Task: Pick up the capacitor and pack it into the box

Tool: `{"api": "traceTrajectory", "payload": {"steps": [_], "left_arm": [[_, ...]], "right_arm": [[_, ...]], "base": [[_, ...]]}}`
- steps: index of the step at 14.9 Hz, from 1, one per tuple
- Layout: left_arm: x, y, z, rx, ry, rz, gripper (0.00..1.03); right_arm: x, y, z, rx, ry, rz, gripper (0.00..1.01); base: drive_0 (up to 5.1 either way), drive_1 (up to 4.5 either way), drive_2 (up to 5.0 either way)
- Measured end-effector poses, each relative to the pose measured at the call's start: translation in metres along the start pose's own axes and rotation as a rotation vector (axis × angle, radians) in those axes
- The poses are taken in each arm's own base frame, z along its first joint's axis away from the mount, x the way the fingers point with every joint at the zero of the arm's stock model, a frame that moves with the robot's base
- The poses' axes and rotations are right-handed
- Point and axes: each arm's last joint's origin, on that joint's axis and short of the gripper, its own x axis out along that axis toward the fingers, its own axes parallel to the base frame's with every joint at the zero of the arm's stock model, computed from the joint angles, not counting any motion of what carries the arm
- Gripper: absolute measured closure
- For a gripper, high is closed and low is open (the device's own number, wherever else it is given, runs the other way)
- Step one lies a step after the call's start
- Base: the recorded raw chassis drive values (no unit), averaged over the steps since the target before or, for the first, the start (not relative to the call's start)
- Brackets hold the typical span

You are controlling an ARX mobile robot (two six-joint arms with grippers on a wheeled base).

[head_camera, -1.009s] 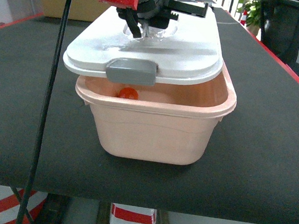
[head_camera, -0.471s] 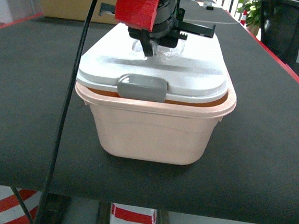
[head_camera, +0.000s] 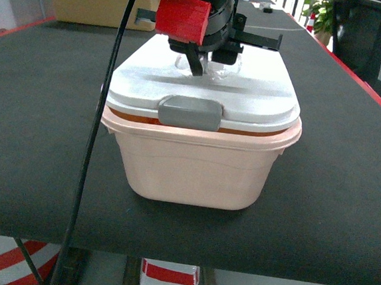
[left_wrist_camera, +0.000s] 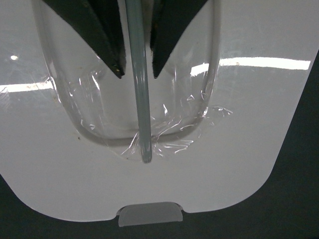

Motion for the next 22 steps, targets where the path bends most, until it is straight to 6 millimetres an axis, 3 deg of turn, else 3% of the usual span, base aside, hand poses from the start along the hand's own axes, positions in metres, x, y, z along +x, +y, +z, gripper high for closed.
{"api": "traceTrajectory", "payload": {"steps": [4, 6, 8, 10, 11, 13, 15, 17, 22], "left_arm": [[-0.011, 0.005, -0.003, -0.025, -0.042, -0.024, 0.45], [-0.034, 0.019, 0.009, -0.064, -0.150, -0.041, 0.22], [-0.075, 0.041, 0.026, -0.118, -0.372, -0.064, 0.03], [-0.124, 0.075, 0.022, -0.146, -0.617, -0.026, 0.05], [-0.142, 0.092, 0.006, -0.136, -0.698, 0.003, 0.05], [-0.166, 0.127, -0.055, -0.106, -0.723, 0.059, 0.05], [-0.181, 0.144, -0.091, -0.089, -0.682, 0.080, 0.05], [-0.189, 0.151, -0.101, -0.081, -0.639, 0.094, 0.05], [-0.194, 0.150, -0.103, -0.071, -0.633, 0.083, 0.05]], "right_arm": [[0.000, 0.000, 0.000, 0.000, 0.000, 0.000, 0.03], [0.000, 0.000, 0.000, 0.000, 0.000, 0.000, 0.03], [0.000, 0.000, 0.000, 0.000, 0.000, 0.000, 0.03], [0.000, 0.000, 0.000, 0.000, 0.000, 0.000, 0.03], [0.000, 0.000, 0.000, 0.000, 0.000, 0.000, 0.03], [0.000, 0.000, 0.000, 0.000, 0.000, 0.000, 0.03], [0.000, 0.000, 0.000, 0.000, 0.000, 0.000, 0.03], [0.000, 0.000, 0.000, 0.000, 0.000, 0.000, 0.03], [0.000, 0.000, 0.000, 0.000, 0.000, 0.000, 0.03]], "base": [[0.0, 0.00, 0.0], [0.0, 0.00, 0.0], [0.0, 0.00, 0.0], [0.0, 0.00, 0.0], [0.0, 0.00, 0.0], [0.0, 0.00, 0.0], [0.0, 0.00, 0.0], [0.0, 0.00, 0.0], [0.0, 0.00, 0.0]]}}
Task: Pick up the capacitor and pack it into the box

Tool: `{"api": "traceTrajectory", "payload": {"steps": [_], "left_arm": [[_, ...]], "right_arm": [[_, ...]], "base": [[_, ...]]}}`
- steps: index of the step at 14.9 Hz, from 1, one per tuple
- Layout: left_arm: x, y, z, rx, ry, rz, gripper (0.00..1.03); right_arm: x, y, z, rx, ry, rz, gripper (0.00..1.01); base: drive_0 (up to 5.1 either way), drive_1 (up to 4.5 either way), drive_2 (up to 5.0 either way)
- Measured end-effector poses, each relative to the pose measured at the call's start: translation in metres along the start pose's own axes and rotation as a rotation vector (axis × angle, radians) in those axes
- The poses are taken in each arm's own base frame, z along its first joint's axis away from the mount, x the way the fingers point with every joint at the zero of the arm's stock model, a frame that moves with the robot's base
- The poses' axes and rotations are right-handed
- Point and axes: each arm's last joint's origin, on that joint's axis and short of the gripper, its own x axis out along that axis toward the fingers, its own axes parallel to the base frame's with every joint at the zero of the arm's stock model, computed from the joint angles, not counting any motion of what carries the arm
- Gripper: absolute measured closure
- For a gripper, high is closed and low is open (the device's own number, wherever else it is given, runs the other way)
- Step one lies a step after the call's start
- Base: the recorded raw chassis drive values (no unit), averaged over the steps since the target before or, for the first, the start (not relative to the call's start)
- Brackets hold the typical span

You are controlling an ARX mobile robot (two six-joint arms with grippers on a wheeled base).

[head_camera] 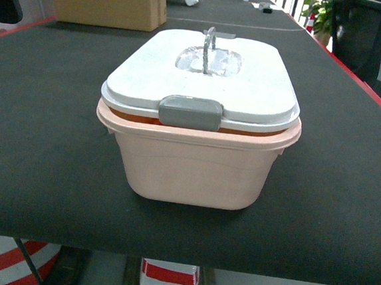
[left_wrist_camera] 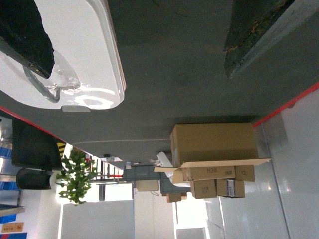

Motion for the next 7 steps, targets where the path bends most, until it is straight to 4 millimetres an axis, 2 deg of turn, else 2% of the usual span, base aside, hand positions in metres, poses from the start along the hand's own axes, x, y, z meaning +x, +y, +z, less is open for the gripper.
{"api": "traceTrajectory", "payload": {"steps": [1, 2, 3, 4, 6, 7], "left_arm": [[0.000, 0.000, -0.001, 0.003, 0.064, 0.016, 0.09], [-0.012, 0.007, -0.004, -0.003, 0.180, 0.037, 0.23], [-0.051, 0.028, -0.021, -0.032, 0.224, 0.061, 0.65], [-0.061, 0.031, -0.024, -0.033, 0.228, 0.055, 0.80], [-0.073, 0.036, -0.026, -0.034, 0.217, 0.059, 1.01], [-0.080, 0.038, -0.029, -0.037, 0.223, 0.060, 1.01]], "right_arm": [[0.000, 0.000, 0.000, 0.000, 0.000, 0.000, 0.03], [0.000, 0.000, 0.000, 0.000, 0.000, 0.000, 0.03], [0.000, 0.000, 0.000, 0.000, 0.000, 0.000, 0.03], [0.000, 0.000, 0.000, 0.000, 0.000, 0.000, 0.03], [0.000, 0.000, 0.000, 0.000, 0.000, 0.000, 0.03], [0.000, 0.000, 0.000, 0.000, 0.000, 0.000, 0.03]], "base": [[0.0, 0.00, 0.0], [0.0, 0.00, 0.0], [0.0, 0.00, 0.0], [0.0, 0.00, 0.0], [0.0, 0.00, 0.0], [0.0, 0.00, 0.0]]}}
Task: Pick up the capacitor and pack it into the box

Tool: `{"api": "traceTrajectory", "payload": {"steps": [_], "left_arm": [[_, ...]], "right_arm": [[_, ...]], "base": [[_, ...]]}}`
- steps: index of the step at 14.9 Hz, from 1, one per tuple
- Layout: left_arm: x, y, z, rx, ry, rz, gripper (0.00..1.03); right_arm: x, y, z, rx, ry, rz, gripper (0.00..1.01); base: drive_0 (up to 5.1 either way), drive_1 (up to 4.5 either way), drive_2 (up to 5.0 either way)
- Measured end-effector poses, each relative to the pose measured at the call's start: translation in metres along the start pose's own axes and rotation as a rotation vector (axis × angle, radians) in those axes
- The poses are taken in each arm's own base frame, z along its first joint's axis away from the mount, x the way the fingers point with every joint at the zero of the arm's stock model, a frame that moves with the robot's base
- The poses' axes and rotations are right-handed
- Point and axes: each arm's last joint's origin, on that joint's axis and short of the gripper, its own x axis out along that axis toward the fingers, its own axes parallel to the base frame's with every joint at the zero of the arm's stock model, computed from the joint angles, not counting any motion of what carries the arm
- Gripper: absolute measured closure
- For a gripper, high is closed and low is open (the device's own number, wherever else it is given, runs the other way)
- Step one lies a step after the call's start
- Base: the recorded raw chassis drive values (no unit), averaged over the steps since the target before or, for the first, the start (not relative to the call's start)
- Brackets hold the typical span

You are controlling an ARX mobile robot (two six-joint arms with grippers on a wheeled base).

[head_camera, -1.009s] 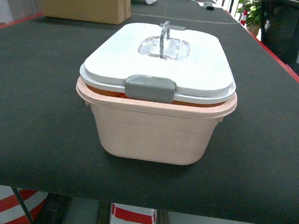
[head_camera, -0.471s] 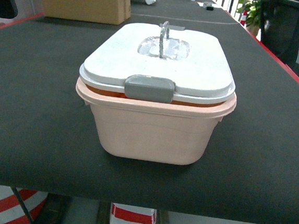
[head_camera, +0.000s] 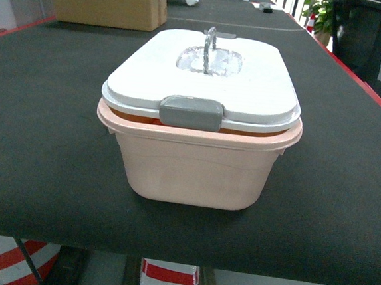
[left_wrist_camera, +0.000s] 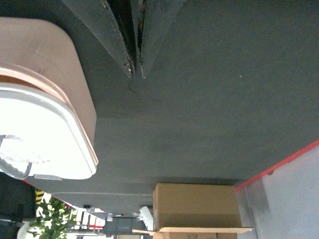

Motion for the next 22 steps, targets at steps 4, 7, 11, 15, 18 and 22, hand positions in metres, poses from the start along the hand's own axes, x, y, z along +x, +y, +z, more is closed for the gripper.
{"api": "traceTrajectory", "payload": {"steps": [4, 7, 11, 15, 18, 22], "left_arm": [[-0.021, 0.014, -0.009, -0.002, -0.001, 0.000, 1.01], [-0.031, 0.013, -0.018, -0.002, -0.005, -0.005, 1.01], [-0.037, 0.013, -0.015, -0.002, -0.024, -0.005, 1.01], [-0.045, 0.013, -0.014, -0.002, -0.027, -0.005, 1.01], [-0.050, 0.013, -0.014, -0.002, -0.025, -0.005, 1.01], [-0.055, 0.013, -0.015, -0.002, -0.026, -0.005, 1.01]], "right_arm": [[0.000, 0.000, 0.000, 0.000, 0.000, 0.000, 0.03], [0.000, 0.000, 0.000, 0.000, 0.000, 0.000, 0.03], [0.000, 0.000, 0.000, 0.000, 0.000, 0.000, 0.03], [0.000, 0.000, 0.000, 0.000, 0.000, 0.000, 0.03], [0.000, 0.000, 0.000, 0.000, 0.000, 0.000, 0.03], [0.000, 0.000, 0.000, 0.000, 0.000, 0.000, 0.03]], "base": [[0.0, 0.00, 0.0], [0.0, 0.00, 0.0], [0.0, 0.00, 0.0], [0.0, 0.00, 0.0], [0.0, 0.00, 0.0], [0.0, 0.00, 0.0]]}}
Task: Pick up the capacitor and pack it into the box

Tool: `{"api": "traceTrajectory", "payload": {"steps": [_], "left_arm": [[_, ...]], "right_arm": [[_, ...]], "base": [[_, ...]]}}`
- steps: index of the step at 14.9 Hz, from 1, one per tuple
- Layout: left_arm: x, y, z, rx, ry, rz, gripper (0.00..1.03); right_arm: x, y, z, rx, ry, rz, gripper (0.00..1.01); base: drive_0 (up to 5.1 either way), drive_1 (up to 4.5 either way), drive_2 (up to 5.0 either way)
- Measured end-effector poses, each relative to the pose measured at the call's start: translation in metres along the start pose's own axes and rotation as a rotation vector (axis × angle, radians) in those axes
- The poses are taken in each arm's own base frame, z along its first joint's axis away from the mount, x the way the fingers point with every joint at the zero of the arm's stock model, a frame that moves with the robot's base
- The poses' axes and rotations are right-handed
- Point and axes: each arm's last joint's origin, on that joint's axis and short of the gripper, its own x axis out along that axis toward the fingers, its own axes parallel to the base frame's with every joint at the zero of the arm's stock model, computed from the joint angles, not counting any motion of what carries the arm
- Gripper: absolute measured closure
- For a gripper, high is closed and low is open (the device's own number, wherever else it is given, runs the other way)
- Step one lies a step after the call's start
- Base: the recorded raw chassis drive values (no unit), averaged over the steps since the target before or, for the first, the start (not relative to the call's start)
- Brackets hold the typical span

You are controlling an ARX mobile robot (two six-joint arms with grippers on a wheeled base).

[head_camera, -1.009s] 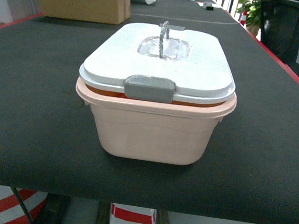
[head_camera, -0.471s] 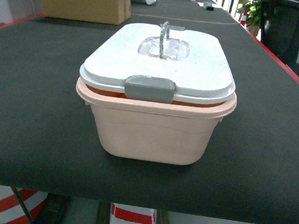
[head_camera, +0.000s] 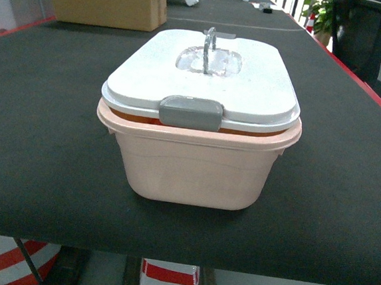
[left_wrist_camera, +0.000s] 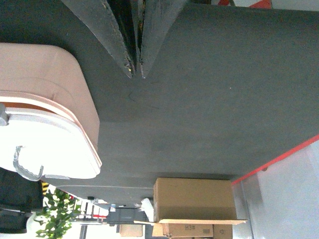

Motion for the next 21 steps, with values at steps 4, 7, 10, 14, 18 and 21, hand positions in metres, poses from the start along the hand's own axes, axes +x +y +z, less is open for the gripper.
{"api": "traceTrajectory", "payload": {"steps": [4, 7, 10, 14, 18, 21], "left_arm": [[-0.0107, 0.0000, -0.0038, 0.000, 0.018, 0.001, 1.01], [-0.0107, 0.0000, -0.0033, -0.002, 0.013, 0.000, 0.72], [-0.0107, 0.0000, -0.0033, -0.001, 0.013, 0.000, 0.32], [-0.0107, 0.0000, -0.0033, -0.001, 0.013, 0.000, 0.05], [-0.0107, 0.0000, -0.0033, -0.001, 0.013, 0.000, 0.05], [-0.0107, 0.0000, -0.0033, -0.001, 0.013, 0.000, 0.05]], "right_arm": [[0.0000, 0.0000, 0.0000, 0.000, 0.000, 0.000, 0.03], [0.0000, 0.0000, 0.0001, 0.000, -0.001, 0.000, 0.03], [0.0000, 0.0000, 0.0000, 0.000, 0.000, 0.000, 0.03], [0.0000, 0.0000, 0.0000, 0.000, 0.000, 0.000, 0.03], [0.0000, 0.0000, 0.0000, 0.000, 0.000, 0.000, 0.03], [0.0000, 0.0000, 0.0000, 0.000, 0.000, 0.000, 0.03]], "base": [[0.0, 0.00, 0.0], [0.0, 0.00, 0.0], [0.0, 0.00, 0.0], [0.0, 0.00, 0.0], [0.0, 0.00, 0.0], [0.0, 0.00, 0.0]]}}
